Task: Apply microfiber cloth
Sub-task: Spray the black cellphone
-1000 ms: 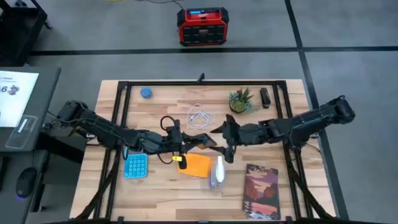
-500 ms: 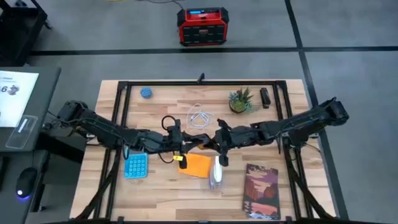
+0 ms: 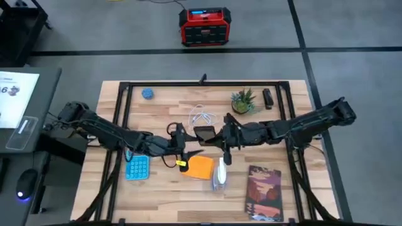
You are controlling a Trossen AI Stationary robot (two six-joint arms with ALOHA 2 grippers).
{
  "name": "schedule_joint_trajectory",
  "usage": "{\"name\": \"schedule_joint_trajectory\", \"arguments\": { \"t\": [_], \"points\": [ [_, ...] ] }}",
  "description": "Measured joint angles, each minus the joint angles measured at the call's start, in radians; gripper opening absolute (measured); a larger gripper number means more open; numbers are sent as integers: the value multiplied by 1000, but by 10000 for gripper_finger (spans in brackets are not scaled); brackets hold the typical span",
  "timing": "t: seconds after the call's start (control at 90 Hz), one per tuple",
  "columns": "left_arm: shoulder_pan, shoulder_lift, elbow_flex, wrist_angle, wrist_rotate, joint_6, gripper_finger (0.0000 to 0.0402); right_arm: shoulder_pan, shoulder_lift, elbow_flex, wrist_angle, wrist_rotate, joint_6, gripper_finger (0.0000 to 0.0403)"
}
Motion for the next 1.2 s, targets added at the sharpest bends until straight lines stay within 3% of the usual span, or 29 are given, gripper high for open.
{"name": "schedule_joint_trajectory", "arguments": {
  "t": [0.1,0.322,0.678,0.956,1.2],
  "points": [
    [-13,17,0,89,-1,48,182,6,2,-1,-22,-6,-3,10],
    [-19,17,0,113,-4,61,149,30,0,-1,-16,-8,-6,13],
    [-12,17,0,105,6,50,14,29,27,-1,3,-16,-5,24],
    [-12,17,2,59,-48,18,12,31,7,-1,-38,0,-40,77],
    [-15,18,-2,8,-90,-30,11,37,-111,0,-239,41,-32,132]
  ]
}}
